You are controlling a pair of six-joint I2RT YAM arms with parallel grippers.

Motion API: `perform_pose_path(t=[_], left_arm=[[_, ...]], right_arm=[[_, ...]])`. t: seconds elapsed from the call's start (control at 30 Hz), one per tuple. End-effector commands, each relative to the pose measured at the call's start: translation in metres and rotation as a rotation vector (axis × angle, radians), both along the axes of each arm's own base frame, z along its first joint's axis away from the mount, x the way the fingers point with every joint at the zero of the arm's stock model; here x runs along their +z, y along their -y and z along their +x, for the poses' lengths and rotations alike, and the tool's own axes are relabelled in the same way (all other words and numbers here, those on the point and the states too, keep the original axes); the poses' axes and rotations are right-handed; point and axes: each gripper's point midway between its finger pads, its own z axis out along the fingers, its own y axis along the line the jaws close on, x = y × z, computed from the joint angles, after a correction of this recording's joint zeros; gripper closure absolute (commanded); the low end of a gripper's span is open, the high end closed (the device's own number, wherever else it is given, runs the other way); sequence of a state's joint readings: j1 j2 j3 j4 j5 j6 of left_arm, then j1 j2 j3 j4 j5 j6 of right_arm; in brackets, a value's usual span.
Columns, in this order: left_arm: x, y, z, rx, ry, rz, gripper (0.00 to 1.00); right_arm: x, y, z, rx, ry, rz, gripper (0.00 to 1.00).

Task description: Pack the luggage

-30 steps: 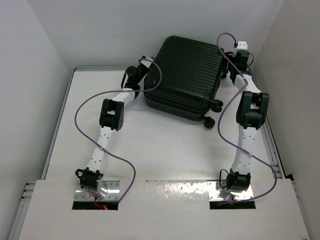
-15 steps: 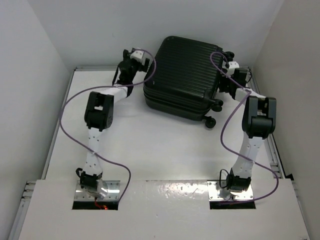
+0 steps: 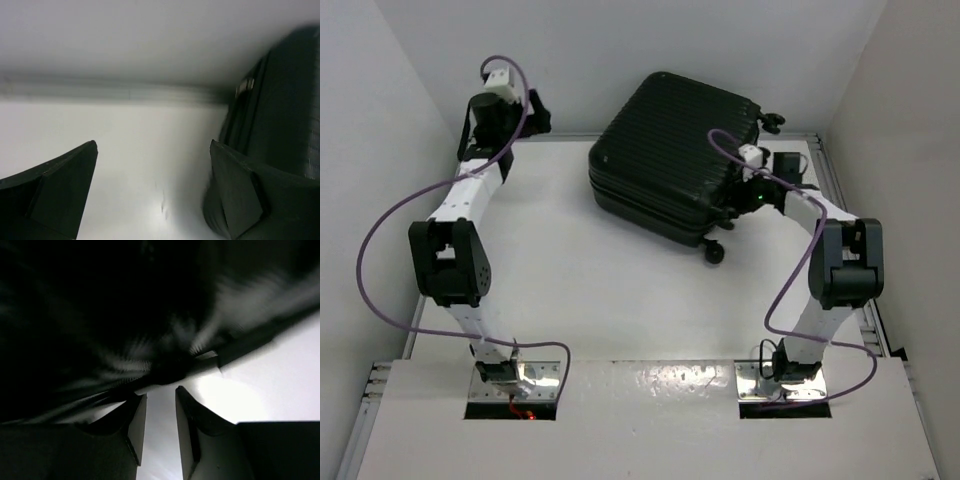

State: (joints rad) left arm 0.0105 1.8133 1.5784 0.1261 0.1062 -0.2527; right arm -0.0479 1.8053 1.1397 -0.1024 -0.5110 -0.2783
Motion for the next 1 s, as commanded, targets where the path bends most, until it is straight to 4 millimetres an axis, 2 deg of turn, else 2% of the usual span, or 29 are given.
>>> perform_pose_path(t=[0.0,0.03,0.07,0.1,0.17,0.2,0.23,0.27,0.3,0.33,0.37,0.4,0.43,0.47,0.5,0.53,0.57,0.6,0.63,0.67,0.7,0.73,0.77,0.8,0.87,0.9,0.93,0.97], left_arm=[[-0.064,0.018,-0.053,-0.099,-0.313,-0.192,0.00],[-0.070,0.021,-0.061,-0.113,-0.344,-0.199,0.00],[-0.088,0.018,-0.073,-0.107,-0.397,-0.210,0.00],[-0.091,0.020,-0.084,-0.115,-0.419,-0.215,0.00],[-0.102,0.021,-0.097,-0.112,-0.446,-0.219,0.00],[-0.112,0.021,-0.103,-0.110,-0.470,-0.222,0.00],[-0.115,0.019,-0.104,-0.096,-0.479,-0.218,0.00],[-0.117,0.017,-0.105,-0.079,-0.487,-0.214,0.00],[-0.114,0.011,-0.102,-0.054,-0.476,-0.194,0.00],[-0.116,0.008,-0.099,-0.040,-0.478,-0.190,0.00],[-0.124,0.007,-0.093,-0.051,-0.488,-0.158,0.00],[-0.115,0.004,-0.082,-0.046,-0.472,-0.142,0.00],[-0.121,0.001,-0.079,-0.027,-0.506,-0.138,0.00],[-0.136,0.002,-0.069,-0.044,-0.532,-0.134,0.00],[-0.124,0.004,-0.053,-0.076,-0.496,-0.118,0.00],[-0.125,0.003,-0.043,-0.082,-0.494,-0.104,0.00],[-0.126,0.012,-0.034,-0.120,-0.485,-0.077,0.00],[-0.130,0.030,-0.011,-0.212,-0.468,-0.072,0.00],[-0.135,0.037,0.001,-0.243,-0.470,-0.061,0.00],[-0.144,0.039,0.009,-0.252,-0.500,-0.069,0.00],[-0.148,0.051,0.022,-0.290,-0.488,-0.073,0.00],[-0.155,0.063,0.044,-0.354,-0.475,-0.112,0.00],[-0.158,0.064,0.054,-0.346,-0.475,-0.134,0.00],[-0.149,0.066,0.064,-0.335,-0.451,-0.167,0.00],[-0.144,0.065,0.070,-0.310,-0.409,-0.136,0.00],[-0.139,0.061,0.070,-0.285,-0.394,-0.125,0.00],[-0.159,0.056,0.061,-0.247,-0.435,-0.130,0.00],[-0.159,0.054,0.055,-0.237,-0.428,-0.126,0.00]], right_arm=[[0.040,-0.170,-0.073,0.569,0.007,0.288,0.69],[0.048,-0.186,-0.083,0.634,0.015,0.330,0.69],[0.061,-0.210,-0.083,0.681,0.063,0.366,0.69],[0.073,-0.223,-0.088,0.719,0.088,0.385,0.67],[0.110,-0.257,-0.115,0.864,0.145,0.466,0.67],[0.129,-0.263,-0.116,0.907,0.232,0.477,0.66],[0.149,-0.264,-0.125,0.923,0.273,0.493,0.66],[0.162,-0.260,-0.125,0.895,0.324,0.486,0.66],[0.173,-0.255,-0.114,0.826,0.386,0.487,0.64],[0.188,-0.236,-0.100,0.739,0.420,0.486,0.64],[0.189,-0.221,-0.078,0.600,0.451,0.451,0.62],[0.204,-0.208,-0.066,0.528,0.506,0.435,0.62],[0.213,-0.177,-0.040,0.403,0.550,0.403,0.61],[0.220,-0.145,-0.007,0.182,0.595,0.361,0.61],[0.227,-0.114,0.012,0.068,0.630,0.342,0.61],[0.228,-0.083,0.028,-0.041,0.648,0.318,0.59],[0.229,-0.039,0.058,-0.231,0.671,0.251,0.59],[0.227,-0.019,0.068,-0.292,0.674,0.206,0.58],[0.207,0.000,0.075,-0.366,0.604,0.151,0.58],[0.220,0.023,0.094,-0.406,0.623,0.133,0.58],[0.197,0.046,0.105,-0.446,0.567,0.103,0.60],[0.185,0.055,0.112,-0.457,0.509,0.087,0.61],[0.174,0.072,0.112,-0.469,0.482,0.078,0.61],[0.171,0.054,0.106,-0.344,0.458,0.130,0.60],[0.161,0.046,0.082,-0.268,0.451,0.180,0.57],[0.166,0.028,0.069,-0.169,0.461,0.227,0.55],[0.162,0.019,0.039,-0.153,0.440,0.245,0.55],[0.156,0.012,0.026,-0.141,0.407,0.254,0.55]])
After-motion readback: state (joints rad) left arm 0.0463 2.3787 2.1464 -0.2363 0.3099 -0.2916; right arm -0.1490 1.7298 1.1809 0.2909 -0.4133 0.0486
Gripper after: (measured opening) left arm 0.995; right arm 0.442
